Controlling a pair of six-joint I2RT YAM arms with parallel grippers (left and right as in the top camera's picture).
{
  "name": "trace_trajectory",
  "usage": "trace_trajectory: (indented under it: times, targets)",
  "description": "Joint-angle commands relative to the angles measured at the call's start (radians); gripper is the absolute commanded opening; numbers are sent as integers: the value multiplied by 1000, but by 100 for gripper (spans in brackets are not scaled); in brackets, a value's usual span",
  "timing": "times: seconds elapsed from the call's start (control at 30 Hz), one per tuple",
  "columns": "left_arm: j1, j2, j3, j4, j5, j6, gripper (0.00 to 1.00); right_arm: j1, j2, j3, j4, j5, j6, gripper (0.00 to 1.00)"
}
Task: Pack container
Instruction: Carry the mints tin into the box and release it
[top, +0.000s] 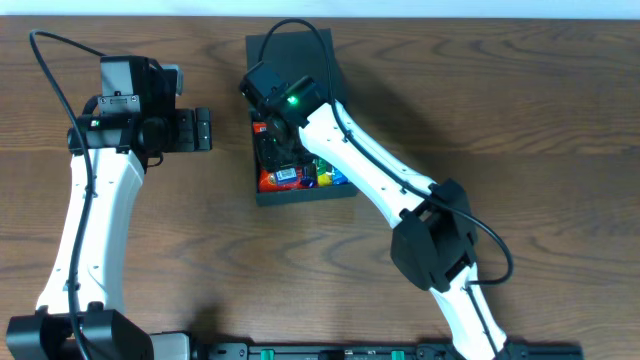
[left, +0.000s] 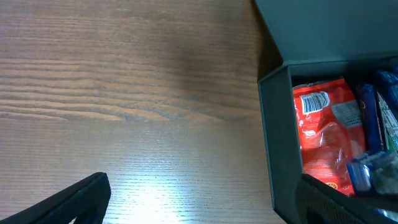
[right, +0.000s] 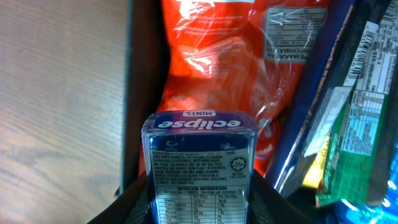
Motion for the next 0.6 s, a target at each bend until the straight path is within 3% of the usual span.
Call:
trace_trajectory:
  times: [0.0,0.23,0.57]
  targets:
    - [2,3,22,-4,4,-3,96,-3,2,-20,34,3,30,2]
    - [2,3,22,-3,4,-3,95,-3,5,-24,83,107,44,2]
    - [2,3,22,-2,4,-3,95,-3,91,-24,78,104,43,2]
